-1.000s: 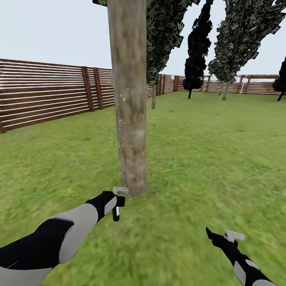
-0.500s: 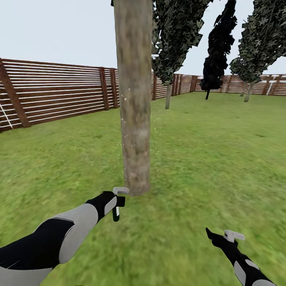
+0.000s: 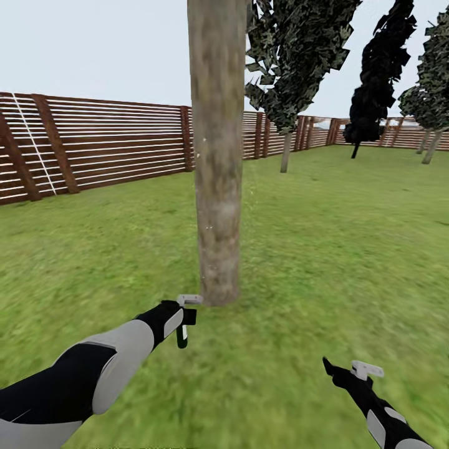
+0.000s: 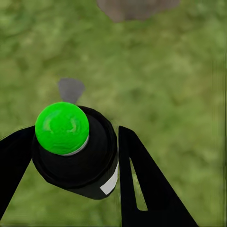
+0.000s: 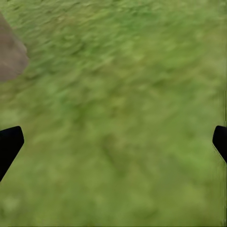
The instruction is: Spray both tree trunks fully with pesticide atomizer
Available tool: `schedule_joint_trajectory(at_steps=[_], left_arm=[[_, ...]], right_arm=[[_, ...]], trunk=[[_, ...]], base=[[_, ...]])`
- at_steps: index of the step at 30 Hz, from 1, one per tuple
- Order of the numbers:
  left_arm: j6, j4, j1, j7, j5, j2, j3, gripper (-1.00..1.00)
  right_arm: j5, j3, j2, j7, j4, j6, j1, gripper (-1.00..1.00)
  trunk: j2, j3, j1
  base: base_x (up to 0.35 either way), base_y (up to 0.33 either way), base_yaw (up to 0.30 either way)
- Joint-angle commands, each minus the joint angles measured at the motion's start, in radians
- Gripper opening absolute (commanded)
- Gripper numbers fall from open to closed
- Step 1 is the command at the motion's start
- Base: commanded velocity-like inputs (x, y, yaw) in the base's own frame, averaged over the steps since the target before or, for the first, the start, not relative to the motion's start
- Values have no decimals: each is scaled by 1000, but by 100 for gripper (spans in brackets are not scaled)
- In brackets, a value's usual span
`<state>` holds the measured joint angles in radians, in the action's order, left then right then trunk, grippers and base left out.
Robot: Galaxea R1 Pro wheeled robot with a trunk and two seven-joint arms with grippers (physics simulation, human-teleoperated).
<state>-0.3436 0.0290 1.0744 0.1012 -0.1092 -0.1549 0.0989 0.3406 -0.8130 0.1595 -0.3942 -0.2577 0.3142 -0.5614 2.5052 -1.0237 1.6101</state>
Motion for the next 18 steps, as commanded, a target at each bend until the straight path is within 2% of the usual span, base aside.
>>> schedule_joint_trajectory(at_steps=[1,5,15,18], left_arm=[[0,0,-3,0,0,0,1,-100],[0,0,-5,0,0,0,1,-100],[0,0,-6,-1,0,0,-1,-100],[1,0,-6,-1,0,0,-1,-100]], right_arm=[[0,0,0,0,0,0,0,100],[0,0,0,0,0,0,0,100],[0,0,0,0,0,0,0,100],[0,0,0,0,0,0,0,100]], trunk=[[0,0,0],[0,0,0],[0,0,0],[0,0,0]], base=[[0,-329,43],[0,-329,65],[0,-328,244],[0,-179,248]])
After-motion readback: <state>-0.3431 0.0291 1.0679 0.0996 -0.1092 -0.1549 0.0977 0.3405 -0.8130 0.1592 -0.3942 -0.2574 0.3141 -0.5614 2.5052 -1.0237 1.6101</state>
